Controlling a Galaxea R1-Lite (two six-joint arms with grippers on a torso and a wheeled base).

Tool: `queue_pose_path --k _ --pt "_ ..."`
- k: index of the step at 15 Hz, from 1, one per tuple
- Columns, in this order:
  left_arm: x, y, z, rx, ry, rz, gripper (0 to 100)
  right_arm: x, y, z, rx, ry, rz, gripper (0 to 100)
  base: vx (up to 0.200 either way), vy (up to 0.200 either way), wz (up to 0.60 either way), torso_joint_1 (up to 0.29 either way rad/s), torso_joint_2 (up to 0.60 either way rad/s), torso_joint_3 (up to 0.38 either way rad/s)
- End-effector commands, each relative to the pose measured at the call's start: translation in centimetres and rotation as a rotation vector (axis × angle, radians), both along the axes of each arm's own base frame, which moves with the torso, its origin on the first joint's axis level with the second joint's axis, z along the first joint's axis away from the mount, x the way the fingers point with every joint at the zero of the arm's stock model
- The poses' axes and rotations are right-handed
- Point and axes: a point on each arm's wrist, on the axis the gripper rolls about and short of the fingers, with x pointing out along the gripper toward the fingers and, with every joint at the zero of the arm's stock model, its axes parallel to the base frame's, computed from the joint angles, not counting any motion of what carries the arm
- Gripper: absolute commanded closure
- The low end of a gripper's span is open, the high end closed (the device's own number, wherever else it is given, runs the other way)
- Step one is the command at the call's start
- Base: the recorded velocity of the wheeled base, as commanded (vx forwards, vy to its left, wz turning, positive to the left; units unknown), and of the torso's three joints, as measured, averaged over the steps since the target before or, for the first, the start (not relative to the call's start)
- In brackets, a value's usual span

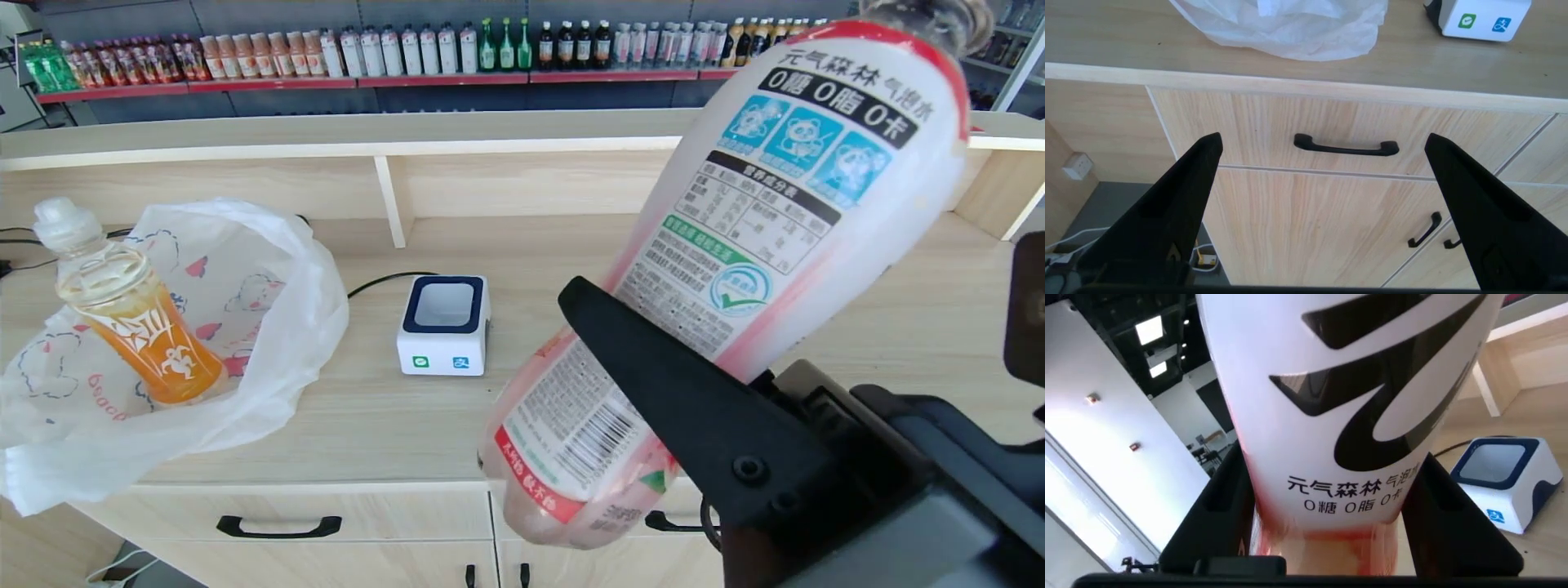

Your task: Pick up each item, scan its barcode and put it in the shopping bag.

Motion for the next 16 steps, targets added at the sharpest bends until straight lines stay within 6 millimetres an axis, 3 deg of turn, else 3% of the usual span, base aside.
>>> queue_pose_path --k 1,4,6,16 --pt "0.0 0.0 0.0 -0.001 0.000 0.000 0 -0.9 -2.4 -0.2 0.002 0.004 0.002 100 0.000 0.000 0.00 0.000 0.00 0.000" --pt "0.0 0.0 0.0 -0.001 0.000 0.000 0 -1.1 -4.4 0.2 0.031 0.003 -0.019 100 0.000 0.000 0.00 0.000 0.00 0.000" --pt "0.0 0.0 0.0 -0.001 0.000 0.000 0 -1.0 -4.2 1.2 0.078 0.000 -0.010 100 0.000 0.000 0.00 0.000 0.00 0.000" --pt "0.0 0.0 0.0 -0.001 0.000 0.000 0 -0.6 -3.4 0.8 0.096 0.049 0.018 100 0.000 0.000 0.00 0.000 0.00 0.000"
